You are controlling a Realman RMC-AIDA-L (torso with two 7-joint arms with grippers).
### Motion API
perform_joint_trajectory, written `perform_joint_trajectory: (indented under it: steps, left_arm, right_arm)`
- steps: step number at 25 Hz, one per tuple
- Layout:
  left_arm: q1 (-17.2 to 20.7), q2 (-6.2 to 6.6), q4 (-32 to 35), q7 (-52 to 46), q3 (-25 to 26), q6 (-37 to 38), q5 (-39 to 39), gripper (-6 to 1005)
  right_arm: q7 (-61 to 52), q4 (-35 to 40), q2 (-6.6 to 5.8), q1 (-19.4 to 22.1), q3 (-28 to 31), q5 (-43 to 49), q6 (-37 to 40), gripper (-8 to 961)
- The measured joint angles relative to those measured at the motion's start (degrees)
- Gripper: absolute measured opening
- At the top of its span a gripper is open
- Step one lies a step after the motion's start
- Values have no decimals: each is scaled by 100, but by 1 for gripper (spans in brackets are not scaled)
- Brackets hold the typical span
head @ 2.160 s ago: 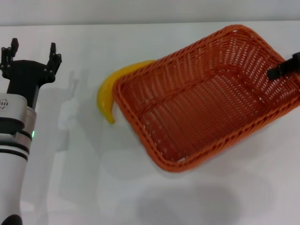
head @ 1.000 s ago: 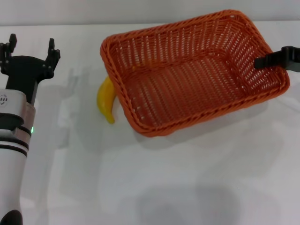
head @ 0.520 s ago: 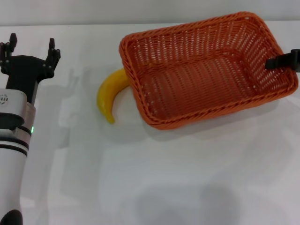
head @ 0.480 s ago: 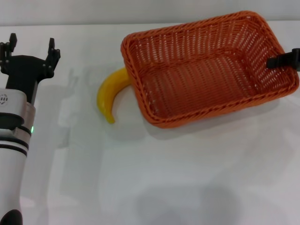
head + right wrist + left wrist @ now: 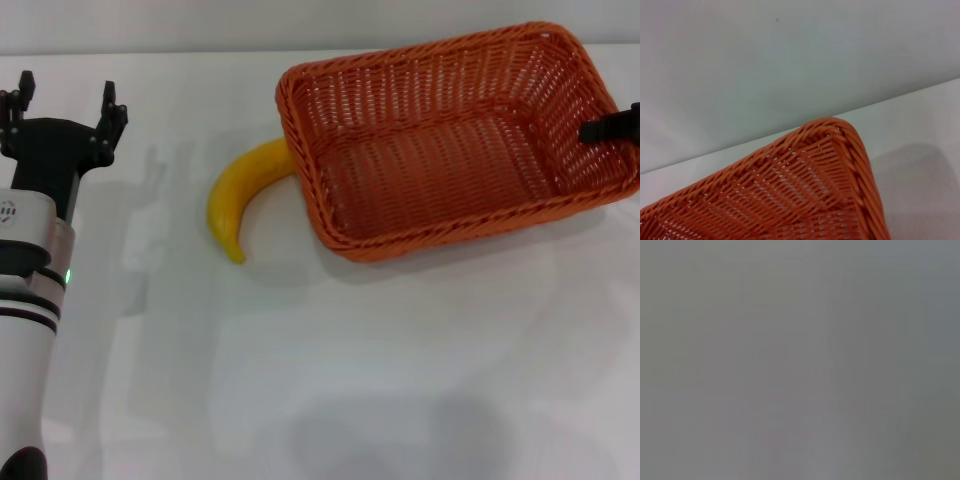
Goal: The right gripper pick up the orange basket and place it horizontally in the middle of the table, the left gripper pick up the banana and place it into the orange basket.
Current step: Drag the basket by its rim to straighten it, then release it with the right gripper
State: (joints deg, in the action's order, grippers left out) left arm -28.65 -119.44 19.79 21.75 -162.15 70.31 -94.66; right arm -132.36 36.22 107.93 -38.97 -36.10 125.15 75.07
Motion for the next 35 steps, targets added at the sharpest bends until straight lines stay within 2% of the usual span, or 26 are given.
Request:
perform_joint_trajectory:
  steps: [11, 35]
  left_arm:
    - [0, 0, -63, -22, 0, 0, 0, 848]
    - [-2, -1, -72, -21, 0, 0, 0, 847]
  right_arm:
    - [69, 18, 99, 14, 35, -14, -164, 160]
    - [72, 26, 108, 58, 30, -190, -243, 162]
